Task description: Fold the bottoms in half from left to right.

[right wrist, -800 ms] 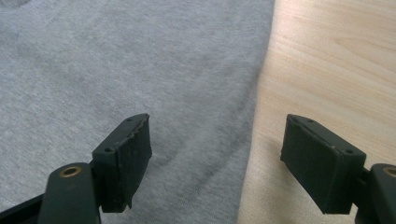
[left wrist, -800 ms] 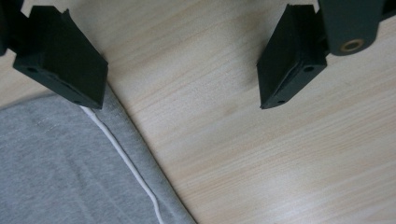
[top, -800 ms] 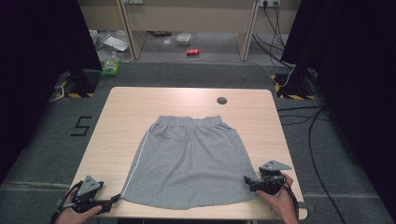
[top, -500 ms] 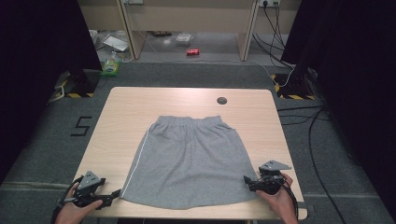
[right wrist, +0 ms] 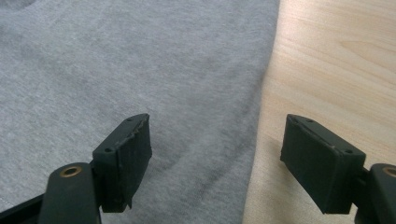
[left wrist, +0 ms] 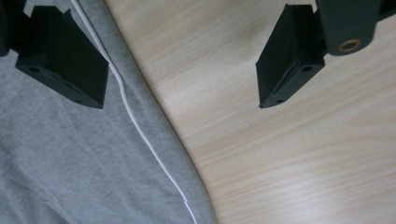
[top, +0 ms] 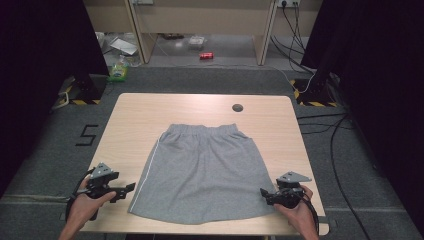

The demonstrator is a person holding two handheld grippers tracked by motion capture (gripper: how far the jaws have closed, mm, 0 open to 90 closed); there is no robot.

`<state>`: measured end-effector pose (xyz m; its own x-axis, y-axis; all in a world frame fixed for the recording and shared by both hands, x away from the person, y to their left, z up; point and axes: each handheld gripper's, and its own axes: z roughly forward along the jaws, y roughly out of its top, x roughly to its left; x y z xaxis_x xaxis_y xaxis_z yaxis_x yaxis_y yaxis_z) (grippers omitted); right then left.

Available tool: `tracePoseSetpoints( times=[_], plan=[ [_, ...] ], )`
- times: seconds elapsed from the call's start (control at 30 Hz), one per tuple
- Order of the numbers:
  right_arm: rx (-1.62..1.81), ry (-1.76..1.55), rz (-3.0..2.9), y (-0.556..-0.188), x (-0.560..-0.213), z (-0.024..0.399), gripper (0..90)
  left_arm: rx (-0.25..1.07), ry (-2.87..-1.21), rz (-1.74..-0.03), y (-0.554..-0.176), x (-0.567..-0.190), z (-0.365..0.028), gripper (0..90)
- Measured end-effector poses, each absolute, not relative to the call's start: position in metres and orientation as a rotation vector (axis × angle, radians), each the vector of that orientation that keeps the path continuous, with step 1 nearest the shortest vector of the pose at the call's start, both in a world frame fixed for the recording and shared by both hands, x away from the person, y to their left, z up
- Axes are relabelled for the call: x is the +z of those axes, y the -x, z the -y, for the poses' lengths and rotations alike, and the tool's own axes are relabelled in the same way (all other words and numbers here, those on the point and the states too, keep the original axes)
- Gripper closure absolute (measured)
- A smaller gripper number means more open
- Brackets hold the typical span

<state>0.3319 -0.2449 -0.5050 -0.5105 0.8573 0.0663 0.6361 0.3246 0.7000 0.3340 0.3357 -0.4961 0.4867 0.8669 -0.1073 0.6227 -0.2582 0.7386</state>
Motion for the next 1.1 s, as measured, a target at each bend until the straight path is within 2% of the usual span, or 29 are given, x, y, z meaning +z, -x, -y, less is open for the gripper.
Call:
tracePoseSetpoints(
  times=[0.47,0.7,1.1],
  plan=[
    [0.986,-1.326,-2.286,-0.331,-0.505,0.243,24.7,0.403,-1.956,-1.208,-0.374,-0.481,-0.322,18.0],
    [0.985,-1.319,-2.296,-0.332,-0.506,0.241,24.9,0.388,-1.924,-1.208,-0.403,-0.472,-0.311,22.3],
    [0.992,-1.308,-2.293,-0.332,-0.506,0.241,25.1,0.361,-1.907,-1.267,-0.448,-0.475,-0.296,22.8]
  ],
)
